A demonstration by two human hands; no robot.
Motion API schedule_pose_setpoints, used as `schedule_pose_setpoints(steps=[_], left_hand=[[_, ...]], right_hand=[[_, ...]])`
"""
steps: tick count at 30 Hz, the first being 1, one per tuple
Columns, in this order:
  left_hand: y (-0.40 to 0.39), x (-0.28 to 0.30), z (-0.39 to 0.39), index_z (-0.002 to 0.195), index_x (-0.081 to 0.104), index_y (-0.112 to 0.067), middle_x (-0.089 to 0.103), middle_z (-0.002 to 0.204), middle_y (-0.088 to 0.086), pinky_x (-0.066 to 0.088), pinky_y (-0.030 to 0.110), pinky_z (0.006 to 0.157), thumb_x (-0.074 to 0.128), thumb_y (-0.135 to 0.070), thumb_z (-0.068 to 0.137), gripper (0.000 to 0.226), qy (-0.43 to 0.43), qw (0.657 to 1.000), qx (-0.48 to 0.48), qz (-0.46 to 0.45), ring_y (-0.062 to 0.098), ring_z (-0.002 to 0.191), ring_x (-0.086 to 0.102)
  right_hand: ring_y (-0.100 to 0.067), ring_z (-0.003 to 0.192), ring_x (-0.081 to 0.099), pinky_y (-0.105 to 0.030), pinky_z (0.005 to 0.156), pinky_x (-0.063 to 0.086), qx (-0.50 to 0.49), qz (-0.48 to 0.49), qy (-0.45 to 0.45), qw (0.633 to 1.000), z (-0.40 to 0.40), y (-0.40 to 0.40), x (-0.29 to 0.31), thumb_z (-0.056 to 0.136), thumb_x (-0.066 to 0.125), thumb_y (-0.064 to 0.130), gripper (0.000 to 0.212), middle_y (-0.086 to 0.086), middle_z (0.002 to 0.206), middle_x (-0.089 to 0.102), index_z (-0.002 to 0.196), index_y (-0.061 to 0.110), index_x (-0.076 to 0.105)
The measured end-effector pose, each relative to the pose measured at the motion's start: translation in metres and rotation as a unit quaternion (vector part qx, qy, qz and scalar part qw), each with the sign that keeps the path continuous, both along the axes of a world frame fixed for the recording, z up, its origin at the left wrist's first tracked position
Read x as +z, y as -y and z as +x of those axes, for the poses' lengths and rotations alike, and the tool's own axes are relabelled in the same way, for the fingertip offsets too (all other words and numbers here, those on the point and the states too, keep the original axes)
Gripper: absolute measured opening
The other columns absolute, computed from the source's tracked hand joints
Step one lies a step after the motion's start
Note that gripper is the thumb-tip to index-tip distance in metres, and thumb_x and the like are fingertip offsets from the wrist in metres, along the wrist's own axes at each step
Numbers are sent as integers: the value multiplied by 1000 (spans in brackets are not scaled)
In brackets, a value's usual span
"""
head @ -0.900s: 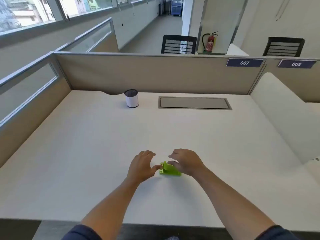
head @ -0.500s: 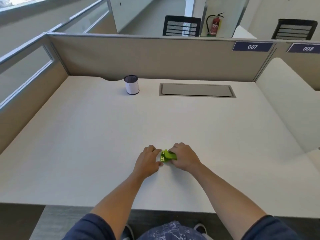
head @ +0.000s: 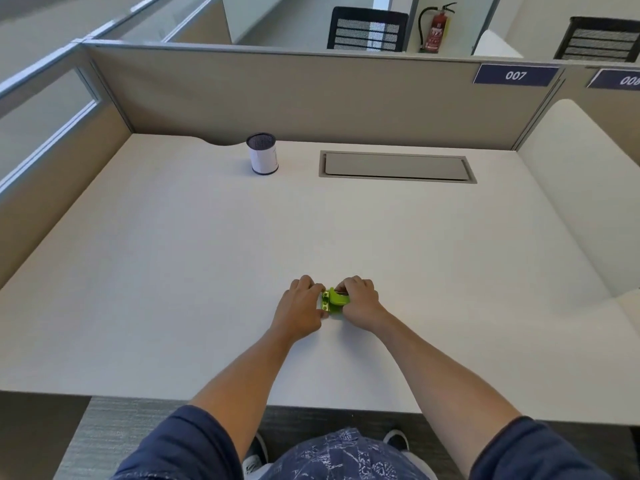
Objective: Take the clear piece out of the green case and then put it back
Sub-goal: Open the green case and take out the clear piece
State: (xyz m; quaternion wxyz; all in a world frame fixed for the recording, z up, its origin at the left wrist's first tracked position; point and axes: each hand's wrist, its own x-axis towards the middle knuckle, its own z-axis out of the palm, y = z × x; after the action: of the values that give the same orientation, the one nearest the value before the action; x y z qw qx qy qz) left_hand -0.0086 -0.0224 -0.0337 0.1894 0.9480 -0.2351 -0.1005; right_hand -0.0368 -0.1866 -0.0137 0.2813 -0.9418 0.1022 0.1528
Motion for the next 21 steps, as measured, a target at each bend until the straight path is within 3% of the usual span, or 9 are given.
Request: schedule_pose_setpoints(steps=[21], left_hand=[[-2, -8, 1, 135, 52, -16, 51, 125, 1, 47, 34, 90, 73, -41, 86, 58, 31, 999, -30, 22, 22, 113, 49]], right_hand=[[-26, 130, 35, -43, 107, 39, -34, 75, -10, 997, -6, 1, 6, 83, 43, -7, 47, -5, 133, 52, 123, 14, 58]])
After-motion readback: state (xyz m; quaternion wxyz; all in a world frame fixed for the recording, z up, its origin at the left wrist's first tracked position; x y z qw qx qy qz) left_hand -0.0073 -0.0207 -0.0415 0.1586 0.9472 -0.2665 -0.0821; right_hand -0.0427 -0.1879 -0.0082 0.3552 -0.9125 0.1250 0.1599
